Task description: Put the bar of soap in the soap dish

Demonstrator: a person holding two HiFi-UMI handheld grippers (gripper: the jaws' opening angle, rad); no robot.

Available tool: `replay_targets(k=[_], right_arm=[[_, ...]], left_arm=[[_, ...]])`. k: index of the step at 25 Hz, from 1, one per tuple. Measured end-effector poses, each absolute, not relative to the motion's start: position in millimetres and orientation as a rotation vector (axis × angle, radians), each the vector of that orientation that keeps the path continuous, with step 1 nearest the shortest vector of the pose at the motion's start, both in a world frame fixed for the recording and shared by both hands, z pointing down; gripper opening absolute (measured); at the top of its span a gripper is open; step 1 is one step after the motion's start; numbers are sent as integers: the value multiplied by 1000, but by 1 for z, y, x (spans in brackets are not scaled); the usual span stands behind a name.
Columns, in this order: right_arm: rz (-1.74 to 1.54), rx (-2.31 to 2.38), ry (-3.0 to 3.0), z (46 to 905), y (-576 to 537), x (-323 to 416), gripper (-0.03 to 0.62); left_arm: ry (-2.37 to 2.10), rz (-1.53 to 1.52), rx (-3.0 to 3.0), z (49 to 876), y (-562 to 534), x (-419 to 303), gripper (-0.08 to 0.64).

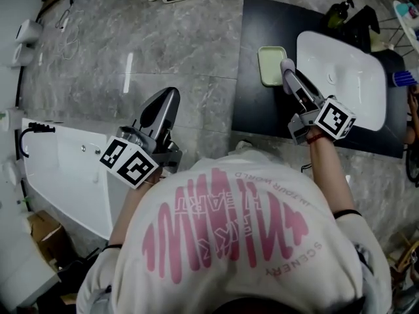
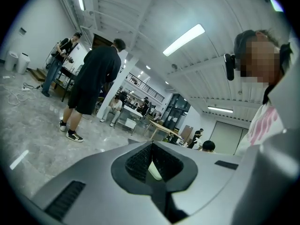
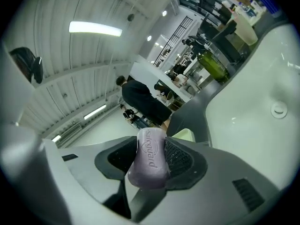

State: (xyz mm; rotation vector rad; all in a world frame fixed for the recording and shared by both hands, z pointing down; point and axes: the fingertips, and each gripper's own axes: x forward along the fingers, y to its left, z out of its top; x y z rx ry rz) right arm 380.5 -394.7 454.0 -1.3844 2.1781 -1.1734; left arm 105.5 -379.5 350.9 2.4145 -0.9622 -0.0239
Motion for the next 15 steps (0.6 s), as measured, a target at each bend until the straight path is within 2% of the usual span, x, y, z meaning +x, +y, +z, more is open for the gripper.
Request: replay_targets(k=[15], right_arm=[[-1197,-1668,2578,514,-425,367,198]], left_arm=[[-1194,-43,2334,349,-366,62,9]])
